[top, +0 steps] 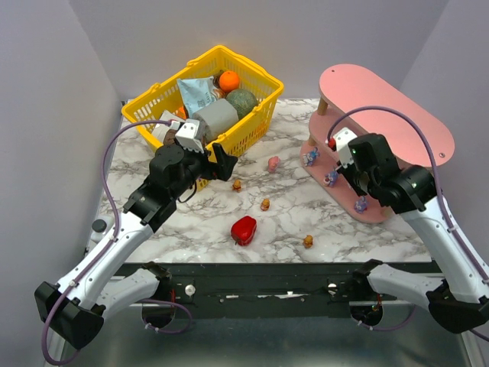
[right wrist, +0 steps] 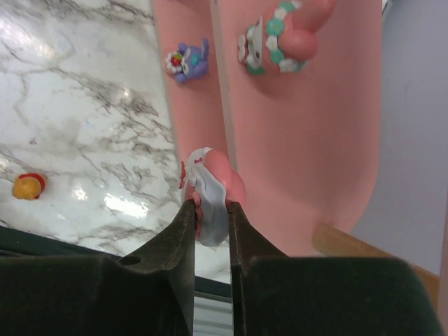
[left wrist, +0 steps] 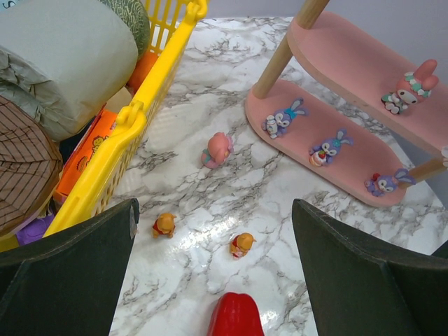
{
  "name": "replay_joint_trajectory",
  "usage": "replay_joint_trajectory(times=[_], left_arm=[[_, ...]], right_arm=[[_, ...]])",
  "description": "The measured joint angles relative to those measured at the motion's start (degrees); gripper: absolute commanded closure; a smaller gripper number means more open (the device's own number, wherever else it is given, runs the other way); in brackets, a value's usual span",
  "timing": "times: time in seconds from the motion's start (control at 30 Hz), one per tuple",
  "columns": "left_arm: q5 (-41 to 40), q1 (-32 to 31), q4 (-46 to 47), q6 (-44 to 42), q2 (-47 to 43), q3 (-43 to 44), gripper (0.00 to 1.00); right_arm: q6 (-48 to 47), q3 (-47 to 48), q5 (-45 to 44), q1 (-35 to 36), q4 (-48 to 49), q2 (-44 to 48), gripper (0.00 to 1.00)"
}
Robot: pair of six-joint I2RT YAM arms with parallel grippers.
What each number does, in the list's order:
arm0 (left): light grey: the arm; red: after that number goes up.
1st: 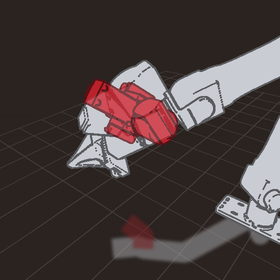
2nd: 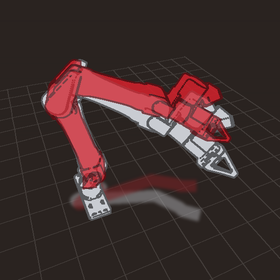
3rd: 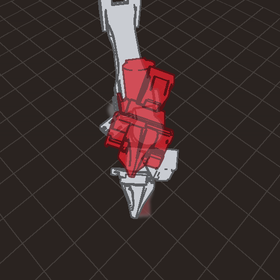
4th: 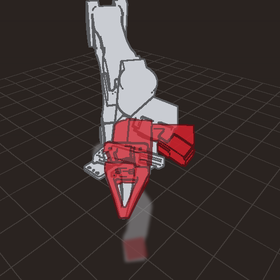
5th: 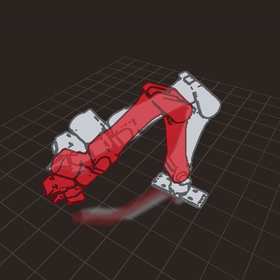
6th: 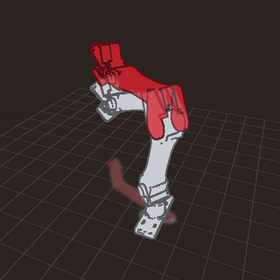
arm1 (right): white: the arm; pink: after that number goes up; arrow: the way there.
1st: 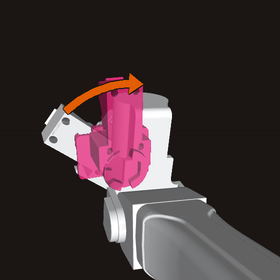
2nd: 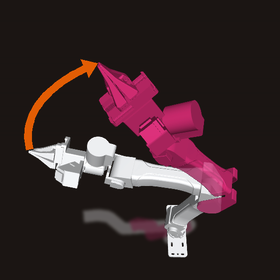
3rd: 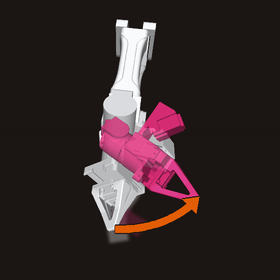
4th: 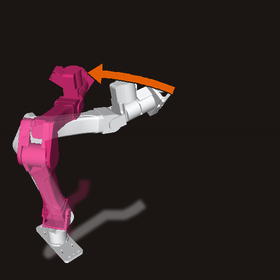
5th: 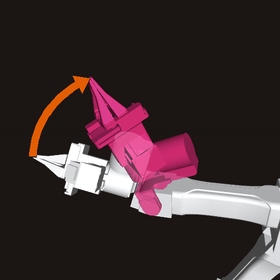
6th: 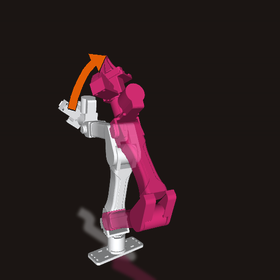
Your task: Place and organize the plastic toys onto the shelf
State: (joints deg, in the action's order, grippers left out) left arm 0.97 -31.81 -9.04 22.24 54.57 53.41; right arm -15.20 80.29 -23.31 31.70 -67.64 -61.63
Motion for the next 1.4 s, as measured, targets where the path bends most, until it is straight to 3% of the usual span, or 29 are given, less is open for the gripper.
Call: replay_joint_trajectory(times=[0.47, 0.8, 1.4], left_arm=[[1.25, 0.2, 1.09, 0.0, 0.04, -0.52, 0.01], [1.25, 0.26, 1.25, -0.02, 0.04, -1.18, 0.01], [1.27, 0.37, 1.46, -0.11, 0.26, -1.53, 0.01]], right_arm=[[-9.44, -7.76, -5.03, -5.62, 1.51, 4.92, 0.9], [-14.03, -8.85, -6.21, -7.21, 4.57, 4.92, 0.78], [-15.41, -11.08, -6.03, -8.2, 6.78, 5.35, 0.67]])
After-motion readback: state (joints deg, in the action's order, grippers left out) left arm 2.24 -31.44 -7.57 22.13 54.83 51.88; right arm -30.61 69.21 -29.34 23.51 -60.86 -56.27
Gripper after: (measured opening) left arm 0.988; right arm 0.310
